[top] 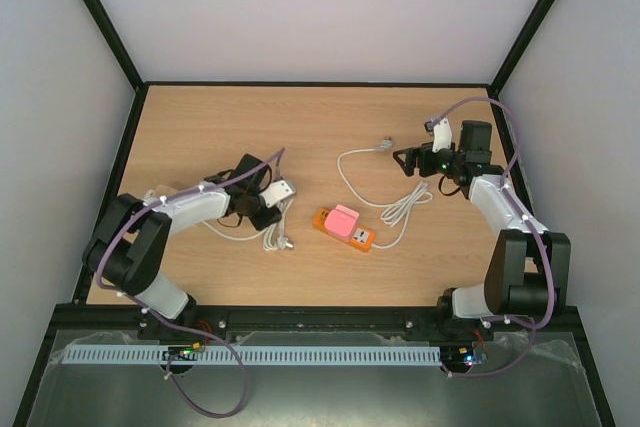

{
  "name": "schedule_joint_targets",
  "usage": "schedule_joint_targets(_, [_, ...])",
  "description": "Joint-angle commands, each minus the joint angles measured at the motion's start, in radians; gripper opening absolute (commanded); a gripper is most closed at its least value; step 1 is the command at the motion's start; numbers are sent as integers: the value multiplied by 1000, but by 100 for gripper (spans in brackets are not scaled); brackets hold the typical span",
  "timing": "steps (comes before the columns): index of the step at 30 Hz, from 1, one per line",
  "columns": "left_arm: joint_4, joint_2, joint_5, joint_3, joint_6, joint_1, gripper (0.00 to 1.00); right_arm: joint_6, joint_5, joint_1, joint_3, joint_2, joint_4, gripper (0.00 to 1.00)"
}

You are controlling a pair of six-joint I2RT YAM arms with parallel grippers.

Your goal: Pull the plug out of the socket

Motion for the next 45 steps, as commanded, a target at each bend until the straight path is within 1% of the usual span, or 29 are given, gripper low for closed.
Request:
schedule_joint_targets(1, [-12, 77, -48, 57, -15, 91, 36, 2, 10, 6, -2, 7, 10, 98])
schedule_joint_targets(6, [-38, 198, -27, 177, -34, 176, 31, 0, 10, 7, -3, 7, 8, 98])
schedule_joint_targets(9, [-51, 253, -8, 249, -32, 187, 30, -2, 10, 6, -3, 4, 7, 98])
schedule_joint_targets(14, [-104, 361, 66, 413, -41, 182, 29, -4, 14, 6, -5, -1, 7, 98])
schedule_joint_targets(18, [-150, 440, 100, 525, -24, 142, 28, -5, 19, 6, -5, -9, 9, 98])
schedule_joint_targets(26, [-219, 587, 110, 760, -25, 59, 27, -12, 26, 6, -5, -24, 10, 98])
schedule_joint_targets(32, [-254, 680, 102, 905, -26, -7, 27, -14, 37, 6, -6, -51, 15, 98])
schedule_joint_targets(37, [-245, 729, 140, 966, -58, -57, 27, -3, 71, 6, 3, -67, 19, 98])
schedule_joint_targets(45, [-226, 815, 197, 1104, -105, -146, 27, 12, 99, 6, -7, -98, 48, 98])
